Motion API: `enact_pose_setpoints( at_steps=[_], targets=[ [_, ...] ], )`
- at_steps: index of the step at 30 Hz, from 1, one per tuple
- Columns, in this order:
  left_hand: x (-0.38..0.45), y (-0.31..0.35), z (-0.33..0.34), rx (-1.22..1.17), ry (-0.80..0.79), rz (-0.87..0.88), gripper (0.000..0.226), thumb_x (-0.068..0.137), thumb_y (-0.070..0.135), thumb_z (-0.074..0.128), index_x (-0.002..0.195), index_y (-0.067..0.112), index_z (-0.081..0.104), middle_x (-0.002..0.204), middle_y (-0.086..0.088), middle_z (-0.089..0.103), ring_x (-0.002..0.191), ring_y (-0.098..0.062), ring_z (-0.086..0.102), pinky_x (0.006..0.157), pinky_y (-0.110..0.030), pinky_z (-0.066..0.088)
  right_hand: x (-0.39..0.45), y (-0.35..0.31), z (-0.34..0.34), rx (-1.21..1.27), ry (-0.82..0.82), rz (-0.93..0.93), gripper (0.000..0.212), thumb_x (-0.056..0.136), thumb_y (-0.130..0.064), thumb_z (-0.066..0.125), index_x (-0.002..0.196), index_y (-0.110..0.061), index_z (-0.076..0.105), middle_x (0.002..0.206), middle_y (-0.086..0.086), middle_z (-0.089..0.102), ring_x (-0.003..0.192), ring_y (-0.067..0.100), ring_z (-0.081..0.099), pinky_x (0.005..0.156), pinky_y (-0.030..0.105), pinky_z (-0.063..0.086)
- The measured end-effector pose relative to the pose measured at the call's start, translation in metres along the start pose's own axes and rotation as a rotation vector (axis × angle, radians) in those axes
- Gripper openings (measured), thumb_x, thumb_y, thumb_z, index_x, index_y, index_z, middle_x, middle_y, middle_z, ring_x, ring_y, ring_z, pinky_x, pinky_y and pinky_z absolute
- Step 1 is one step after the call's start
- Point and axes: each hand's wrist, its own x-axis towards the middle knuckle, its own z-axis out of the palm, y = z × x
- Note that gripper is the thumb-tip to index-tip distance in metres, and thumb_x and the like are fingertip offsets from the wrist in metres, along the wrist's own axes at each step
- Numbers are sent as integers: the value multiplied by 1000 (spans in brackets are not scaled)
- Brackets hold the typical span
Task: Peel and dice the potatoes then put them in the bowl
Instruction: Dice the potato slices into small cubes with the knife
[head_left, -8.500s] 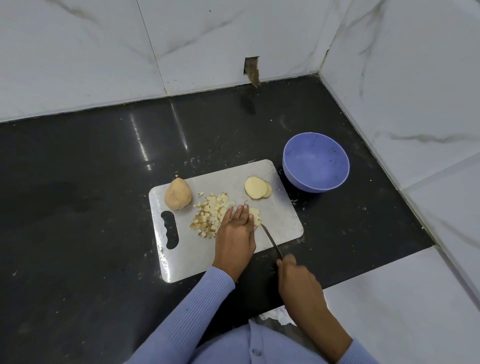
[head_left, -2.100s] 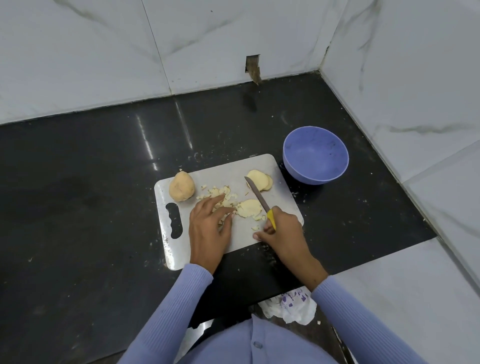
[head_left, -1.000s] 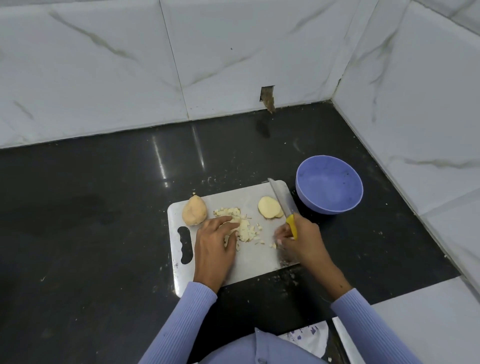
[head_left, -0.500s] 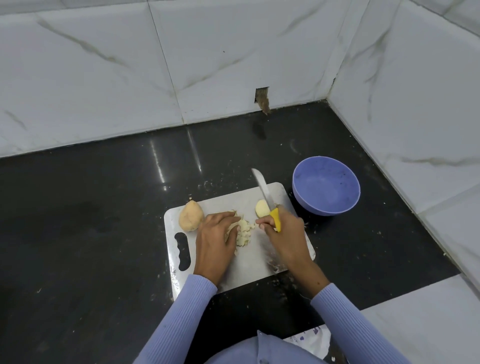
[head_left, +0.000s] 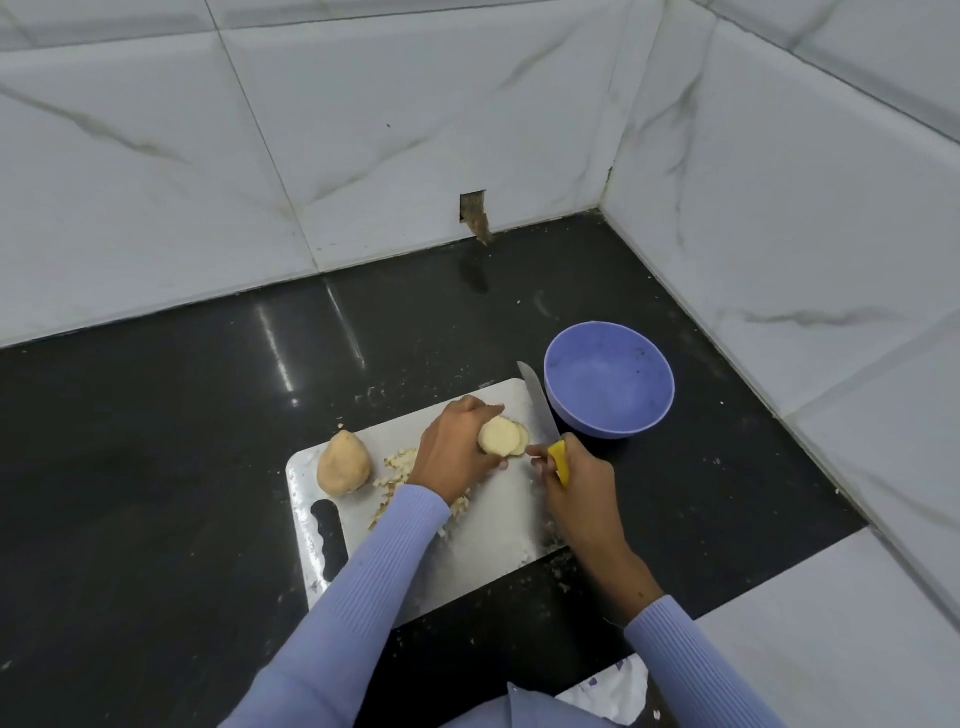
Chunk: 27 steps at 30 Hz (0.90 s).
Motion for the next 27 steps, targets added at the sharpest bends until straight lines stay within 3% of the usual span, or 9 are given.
enact_pose_setpoints(
  at_steps=[4, 7, 10, 13, 18, 23, 27],
  targets=[
    [0, -2, -2, -79, 49, 4, 55, 60, 18, 86, 112, 19, 69, 112, 1, 62, 99, -23, 59, 79, -29, 48, 4, -6, 8, -29, -31, -9, 30, 93, -12, 56, 72, -24, 38, 71, -3, 54, 63, 7, 51, 53, 14, 40],
    [-4, -3, -2, -124, 85, 2, 49, 60, 14, 86, 107, 14, 71, 108, -2, 64, 96, -22, 60, 80, -29, 49, 6, -8, 12, -19, -44, -8, 10, 95, -15, 53, 87, -10, 49, 79, 6, 61, 70, 17, 59, 61, 29, 49],
    [-7, -6, 0, -151, 130, 2, 48, 60, 15, 87, 104, 8, 71, 108, -5, 66, 96, -23, 61, 82, -28, 50, 7, -8, 14, -5, -33, -5, 10, 95, -15, 52, 93, -5, 53, 82, 10, 62, 71, 20, 60, 64, 37, 51],
    [-9, -7, 3, -181, 167, -10, 51, 60, 14, 88, 107, 7, 70, 109, -7, 67, 98, -21, 61, 82, -22, 46, 8, -10, 15, 5, -24, 13, 8, 95, -13, 52, 91, -6, 50, 83, 10, 61, 73, 20, 60, 65, 37, 52],
    [-14, -8, 4, -250, 246, 0, 50, 62, 11, 86, 109, 7, 69, 110, -7, 68, 98, -23, 63, 85, -35, 53, 10, -13, 15, -44, -71, 18, 7, 95, -9, 50, 90, -10, 45, 85, 11, 59, 75, 20, 58, 65, 31, 48],
    [-23, -9, -5, -205, 308, 9, 44, 69, 15, 83, 110, 12, 69, 115, -4, 68, 104, -20, 62, 87, -21, 44, 12, -14, 11, -77, -71, 31, 5, 95, -10, 52, 98, -6, 49, 88, 10, 61, 78, 21, 61, 73, 36, 55],
    [-45, -11, -5, -205, 262, 46, 39, 71, 21, 82, 109, 17, 71, 123, 2, 63, 109, -13, 57, 95, -22, 41, 1, -7, 1, -55, -55, -21, 7, 95, -16, 54, 91, -14, 48, 90, 1, 63, 77, 14, 61, 69, 36, 56]
  ],
)
